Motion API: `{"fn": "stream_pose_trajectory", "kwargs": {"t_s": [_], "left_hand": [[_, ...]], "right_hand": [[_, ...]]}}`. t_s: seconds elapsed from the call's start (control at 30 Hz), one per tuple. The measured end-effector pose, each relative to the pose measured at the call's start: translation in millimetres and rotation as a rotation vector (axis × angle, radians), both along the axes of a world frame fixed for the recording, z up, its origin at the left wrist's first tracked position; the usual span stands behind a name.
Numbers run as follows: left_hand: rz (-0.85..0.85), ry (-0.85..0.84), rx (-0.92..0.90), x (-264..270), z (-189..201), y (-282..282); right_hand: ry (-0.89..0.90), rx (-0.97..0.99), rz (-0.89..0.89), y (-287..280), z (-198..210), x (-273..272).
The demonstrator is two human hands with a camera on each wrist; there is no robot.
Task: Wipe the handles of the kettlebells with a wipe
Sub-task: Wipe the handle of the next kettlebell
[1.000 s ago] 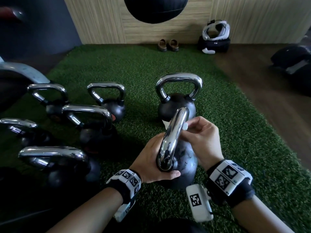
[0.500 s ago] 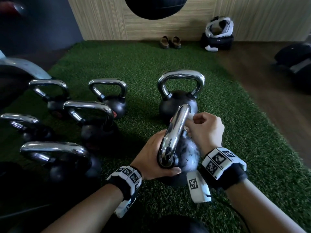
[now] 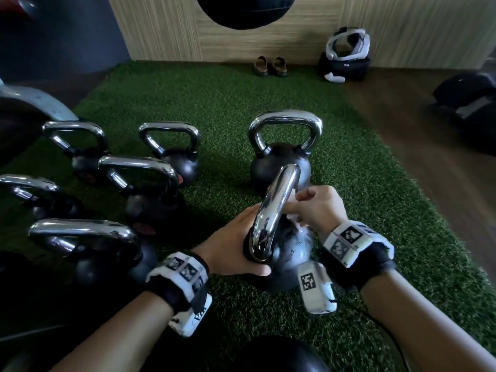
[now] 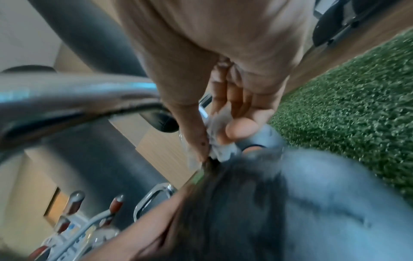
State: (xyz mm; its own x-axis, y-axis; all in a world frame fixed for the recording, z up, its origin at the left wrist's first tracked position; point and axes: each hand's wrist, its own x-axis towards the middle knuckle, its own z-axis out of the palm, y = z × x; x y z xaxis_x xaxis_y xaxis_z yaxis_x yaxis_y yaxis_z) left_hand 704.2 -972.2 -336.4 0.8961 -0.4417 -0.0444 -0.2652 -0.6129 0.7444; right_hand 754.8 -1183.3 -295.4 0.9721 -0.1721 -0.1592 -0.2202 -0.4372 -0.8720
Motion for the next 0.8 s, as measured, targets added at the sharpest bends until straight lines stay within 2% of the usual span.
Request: {"fn": "stream_pose_trajectory", "kwargs": {"t_s": [0.03, 0.1, 0.13, 0.2, 0.27, 0.37, 0.43, 0.57, 0.8], "left_hand": [[-0.039, 0.112, 0.004, 1, 9, 7], [-0.009, 0.341, -0.187, 0, 39, 15], [0.040, 0.384, -0.305, -3, 53, 16], [0.101, 0.298, -0.389, -11, 79, 12], [0.077, 0.099, -0.270, -22, 99, 2], [0.067, -0.289, 0.102, -36, 113, -19], [0.114, -0.409, 0.207, -41, 114, -31], [0.126, -0.347, 0.228, -38, 116, -35], [-0.032, -0.261, 0.350, -27, 129, -24]], "right_hand": [[-0.020, -0.012, 0.038, -8, 2, 0], [-0.186, -0.116, 0.050, -22, 14, 1], [-0.286, -0.155, 0.038, -27, 23, 1], [-0.417, -0.164, 0.039, -28, 41, 5], [-0.468, -0.194, 0.160, -22, 56, 13], [-0.451, -0.367, 0.456, -10, 77, 17], [-0.435, -0.490, 0.597, -9, 86, 17], [-0.527, -0.561, 0.697, -17, 82, 17], [-0.619, -0.533, 0.637, -30, 71, 12]]}}
